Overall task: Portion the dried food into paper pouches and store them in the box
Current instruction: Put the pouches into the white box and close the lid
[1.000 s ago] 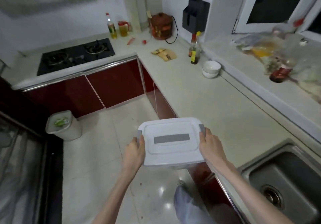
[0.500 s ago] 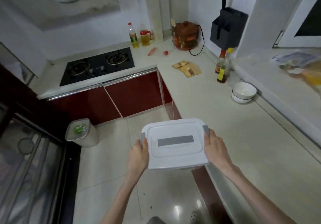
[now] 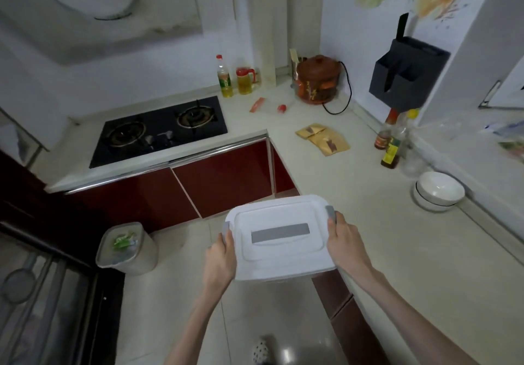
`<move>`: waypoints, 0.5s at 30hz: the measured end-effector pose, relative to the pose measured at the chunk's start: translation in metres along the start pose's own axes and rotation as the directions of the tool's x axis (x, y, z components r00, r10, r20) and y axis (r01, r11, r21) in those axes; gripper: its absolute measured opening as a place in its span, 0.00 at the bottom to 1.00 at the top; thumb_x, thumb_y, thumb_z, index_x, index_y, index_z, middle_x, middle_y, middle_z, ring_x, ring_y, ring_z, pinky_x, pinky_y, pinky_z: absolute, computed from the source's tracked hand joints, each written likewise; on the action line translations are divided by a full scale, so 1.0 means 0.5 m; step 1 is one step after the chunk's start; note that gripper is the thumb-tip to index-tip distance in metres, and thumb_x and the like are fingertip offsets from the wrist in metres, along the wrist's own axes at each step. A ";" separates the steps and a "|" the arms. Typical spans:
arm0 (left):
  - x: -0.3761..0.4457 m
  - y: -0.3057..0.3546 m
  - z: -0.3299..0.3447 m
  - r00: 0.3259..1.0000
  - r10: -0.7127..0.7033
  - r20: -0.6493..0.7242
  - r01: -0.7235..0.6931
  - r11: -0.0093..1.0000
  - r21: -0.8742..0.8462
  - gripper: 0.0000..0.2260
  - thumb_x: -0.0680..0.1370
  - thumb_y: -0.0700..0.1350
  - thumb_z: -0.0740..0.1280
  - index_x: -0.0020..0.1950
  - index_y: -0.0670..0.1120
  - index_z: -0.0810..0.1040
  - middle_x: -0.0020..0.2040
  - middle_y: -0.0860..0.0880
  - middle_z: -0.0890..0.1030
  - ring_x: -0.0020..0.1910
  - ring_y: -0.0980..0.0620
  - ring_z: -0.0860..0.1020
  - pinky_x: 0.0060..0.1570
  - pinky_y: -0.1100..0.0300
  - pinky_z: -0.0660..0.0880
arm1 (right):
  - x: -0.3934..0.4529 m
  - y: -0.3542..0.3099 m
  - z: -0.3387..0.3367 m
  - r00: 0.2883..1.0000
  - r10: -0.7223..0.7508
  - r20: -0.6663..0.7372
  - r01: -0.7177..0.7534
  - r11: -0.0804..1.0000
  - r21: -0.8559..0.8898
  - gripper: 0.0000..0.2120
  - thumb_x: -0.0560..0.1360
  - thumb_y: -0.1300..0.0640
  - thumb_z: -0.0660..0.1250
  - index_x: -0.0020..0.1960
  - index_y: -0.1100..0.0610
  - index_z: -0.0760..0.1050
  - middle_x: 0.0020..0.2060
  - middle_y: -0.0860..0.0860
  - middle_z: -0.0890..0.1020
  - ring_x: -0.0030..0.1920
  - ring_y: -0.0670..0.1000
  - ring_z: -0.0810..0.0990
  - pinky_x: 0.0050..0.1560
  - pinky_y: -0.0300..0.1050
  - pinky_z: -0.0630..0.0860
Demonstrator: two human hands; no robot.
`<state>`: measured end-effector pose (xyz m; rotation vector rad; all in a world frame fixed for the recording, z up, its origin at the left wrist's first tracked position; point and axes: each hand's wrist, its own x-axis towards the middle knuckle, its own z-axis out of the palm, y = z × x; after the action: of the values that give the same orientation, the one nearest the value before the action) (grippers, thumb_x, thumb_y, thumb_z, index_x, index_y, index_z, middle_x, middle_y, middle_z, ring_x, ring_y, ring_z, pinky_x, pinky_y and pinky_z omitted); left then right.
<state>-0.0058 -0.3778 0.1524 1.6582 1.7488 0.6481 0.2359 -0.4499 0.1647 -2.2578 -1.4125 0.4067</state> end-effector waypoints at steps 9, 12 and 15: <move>0.245 0.015 -0.027 0.986 0.076 0.147 -0.053 0.987 -0.153 0.26 0.83 0.58 0.47 0.64 0.46 0.78 0.53 0.49 0.83 0.54 0.49 0.79 0.48 0.58 0.71 | 0.136 -0.106 0.032 0.964 0.263 0.025 -0.262 0.937 0.232 0.24 0.61 0.75 0.73 0.57 0.74 0.75 0.39 0.67 0.80 0.25 0.62 0.76 0.24 0.48 0.74; 0.305 0.028 0.004 0.974 0.058 0.218 -0.024 0.988 -0.156 0.26 0.82 0.60 0.47 0.70 0.49 0.74 0.61 0.45 0.80 0.61 0.47 0.77 0.60 0.53 0.72 | 0.158 -0.096 0.035 0.960 0.264 -0.098 -0.238 0.947 0.217 0.14 0.72 0.72 0.63 0.56 0.69 0.77 0.42 0.68 0.81 0.31 0.65 0.78 0.30 0.49 0.72; 0.358 0.056 0.043 0.952 0.056 0.299 0.014 0.974 -0.227 0.26 0.82 0.60 0.48 0.69 0.48 0.74 0.65 0.45 0.78 0.65 0.46 0.75 0.67 0.45 0.69 | 0.216 -0.049 0.049 0.895 0.410 -0.177 -0.337 0.880 0.334 0.16 0.82 0.57 0.50 0.58 0.62 0.74 0.50 0.64 0.80 0.47 0.63 0.77 0.41 0.45 0.64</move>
<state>0.0282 -0.1994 0.1383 1.5286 1.3852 0.5458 0.2526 -0.3381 0.1545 -2.2342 -0.7293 0.4140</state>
